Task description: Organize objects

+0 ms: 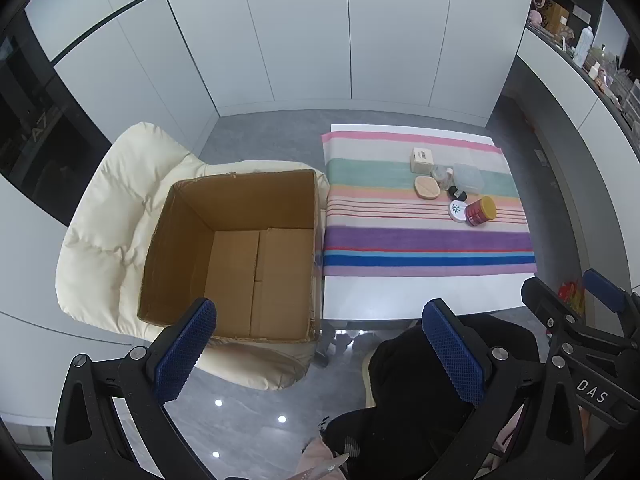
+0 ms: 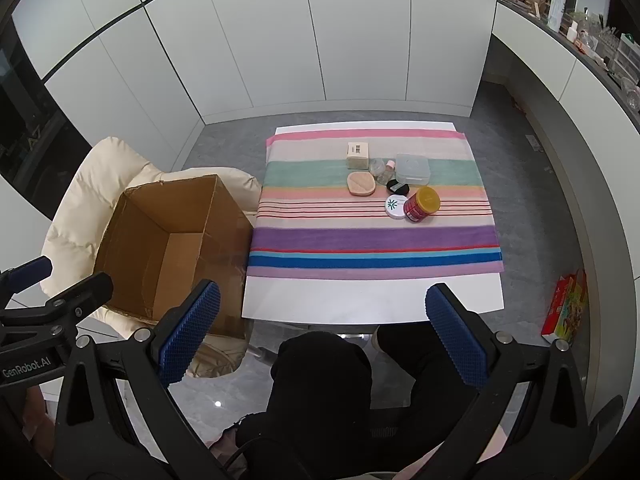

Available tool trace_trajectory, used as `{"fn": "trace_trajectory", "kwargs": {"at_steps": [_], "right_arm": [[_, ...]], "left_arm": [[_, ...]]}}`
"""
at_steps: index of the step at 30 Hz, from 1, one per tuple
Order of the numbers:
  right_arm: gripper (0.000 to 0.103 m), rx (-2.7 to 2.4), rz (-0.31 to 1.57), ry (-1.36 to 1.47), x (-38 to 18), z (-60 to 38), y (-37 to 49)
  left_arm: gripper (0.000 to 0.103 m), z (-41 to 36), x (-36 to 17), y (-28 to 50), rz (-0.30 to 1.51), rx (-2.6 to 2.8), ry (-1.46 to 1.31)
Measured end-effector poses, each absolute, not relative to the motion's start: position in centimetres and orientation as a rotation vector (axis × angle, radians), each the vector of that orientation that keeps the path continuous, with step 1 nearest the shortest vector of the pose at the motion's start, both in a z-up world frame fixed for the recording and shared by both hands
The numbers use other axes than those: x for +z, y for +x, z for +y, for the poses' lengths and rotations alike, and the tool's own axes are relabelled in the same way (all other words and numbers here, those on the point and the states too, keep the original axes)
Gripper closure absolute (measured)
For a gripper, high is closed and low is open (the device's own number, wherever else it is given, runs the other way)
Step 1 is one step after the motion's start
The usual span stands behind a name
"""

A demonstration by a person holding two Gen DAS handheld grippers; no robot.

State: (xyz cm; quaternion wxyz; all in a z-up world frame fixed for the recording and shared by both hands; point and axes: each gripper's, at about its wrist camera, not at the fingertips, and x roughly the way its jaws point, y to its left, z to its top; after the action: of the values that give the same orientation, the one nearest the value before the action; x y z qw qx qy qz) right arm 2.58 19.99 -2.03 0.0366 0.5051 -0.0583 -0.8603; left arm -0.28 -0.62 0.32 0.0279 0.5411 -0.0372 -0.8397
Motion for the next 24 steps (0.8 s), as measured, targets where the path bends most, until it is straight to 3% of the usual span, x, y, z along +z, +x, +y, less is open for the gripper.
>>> {"fn": "trace_trajectory", "kwargs": {"at_steps": [24], "right_arm": [[0.000, -2.654, -0.209, 1.566, -2.37, 19.93, 2.79]], "left_arm": [[0.000, -0.06, 0.00, -0.11, -0.166, -2.584, 1.664]]}}
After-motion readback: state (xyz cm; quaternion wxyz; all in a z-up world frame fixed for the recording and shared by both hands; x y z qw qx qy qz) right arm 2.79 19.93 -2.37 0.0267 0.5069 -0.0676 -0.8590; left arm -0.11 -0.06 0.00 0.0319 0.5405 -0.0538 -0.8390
